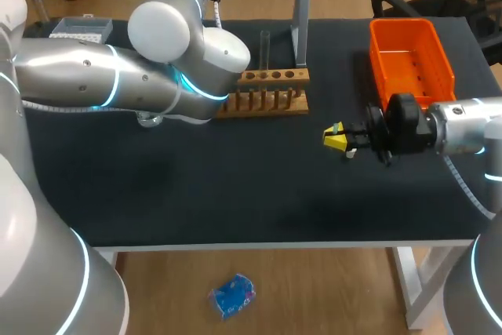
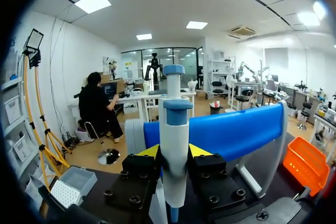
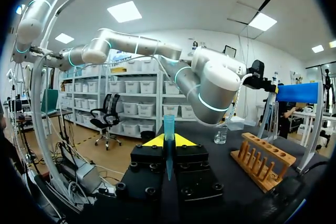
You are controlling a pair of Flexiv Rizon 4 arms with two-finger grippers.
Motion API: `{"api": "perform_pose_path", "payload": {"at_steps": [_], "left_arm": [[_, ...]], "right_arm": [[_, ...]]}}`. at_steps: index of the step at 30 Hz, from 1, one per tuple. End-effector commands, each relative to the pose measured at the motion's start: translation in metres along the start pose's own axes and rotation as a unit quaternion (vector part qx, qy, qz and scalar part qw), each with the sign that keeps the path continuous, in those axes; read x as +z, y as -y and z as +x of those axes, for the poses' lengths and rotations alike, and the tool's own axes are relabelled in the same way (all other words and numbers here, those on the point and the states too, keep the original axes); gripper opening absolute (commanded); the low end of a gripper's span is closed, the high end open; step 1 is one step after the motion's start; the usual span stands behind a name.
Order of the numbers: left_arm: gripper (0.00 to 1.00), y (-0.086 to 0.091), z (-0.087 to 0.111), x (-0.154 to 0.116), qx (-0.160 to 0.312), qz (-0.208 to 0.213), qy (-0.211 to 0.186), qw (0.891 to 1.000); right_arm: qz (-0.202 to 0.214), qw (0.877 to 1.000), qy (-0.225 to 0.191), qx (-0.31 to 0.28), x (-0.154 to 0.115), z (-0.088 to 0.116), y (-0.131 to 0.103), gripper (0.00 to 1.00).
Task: Invert the test tube, pick up the pipette, mount the tip to pipette, aspirate from beaker and dispense into the tube, eject the tip, return the pipette, and cap with the stopper.
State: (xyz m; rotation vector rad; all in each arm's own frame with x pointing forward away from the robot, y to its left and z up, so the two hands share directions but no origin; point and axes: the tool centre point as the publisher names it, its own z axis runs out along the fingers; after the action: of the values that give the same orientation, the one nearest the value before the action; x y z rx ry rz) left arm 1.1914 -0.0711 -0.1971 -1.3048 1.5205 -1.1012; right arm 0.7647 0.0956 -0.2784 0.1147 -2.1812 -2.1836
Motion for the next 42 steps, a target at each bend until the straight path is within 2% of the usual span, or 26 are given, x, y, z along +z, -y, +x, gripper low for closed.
{"api": "perform_pose_path", "payload": {"at_steps": [1,8,14,22,27,31,35,38,40,42], "left_arm": [[0.0,0.015,0.001,-0.003,0.003,-0.001,0.002,1.0],[0.0,0.037,0.001,-0.009,0.01,0.015,0.009,1.0],[0.0,0.048,0.002,-0.019,0.014,0.023,0.009,1.0],[0.0,0.057,0.017,-0.058,0.013,0.012,-0.043,0.999],[0.0,0.06,0.029,-0.094,0.016,0.017,-0.116,0.993],[0.0,0.062,0.036,-0.124,0.015,0.025,-0.192,0.981],[0.0,0.062,0.042,-0.153,0.018,0.029,-0.245,0.969],[0.0,0.061,0.048,-0.175,0.025,0.033,-0.301,0.953],[0.0,0.06,0.054,-0.193,0.029,0.039,-0.353,0.934],[0.0,0.058,0.058,-0.206,0.036,0.042,-0.383,0.922]], "right_arm": [[0.0,1.0,0.0,0.0,0.0,0.001,0.0,0.0],[0.0,1.0,0.0,0.0,0.0,0.001,0.0,0.0],[0.0,1.0,0.0,0.0,0.0,0.001,0.0,0.0],[0.0,1.0,0.0,0.0,0.0,0.001,0.0,0.0],[0.0,1.0,0.0,0.0,0.0,0.001,0.0,0.0],[0.0,1.0,0.0,0.0,0.0,0.001,0.0,0.0],[0.0,1.0,0.0,0.0,0.0,0.001,0.0,0.0],[0.0,1.0,0.0,0.0,0.0,0.001,0.0,0.0],[0.0,1.0,0.0,0.0,0.0,0.001,0.0,0.0],[0.0,1.0,0.0,0.0,0.0,0.001,0.0,0.0]]}}
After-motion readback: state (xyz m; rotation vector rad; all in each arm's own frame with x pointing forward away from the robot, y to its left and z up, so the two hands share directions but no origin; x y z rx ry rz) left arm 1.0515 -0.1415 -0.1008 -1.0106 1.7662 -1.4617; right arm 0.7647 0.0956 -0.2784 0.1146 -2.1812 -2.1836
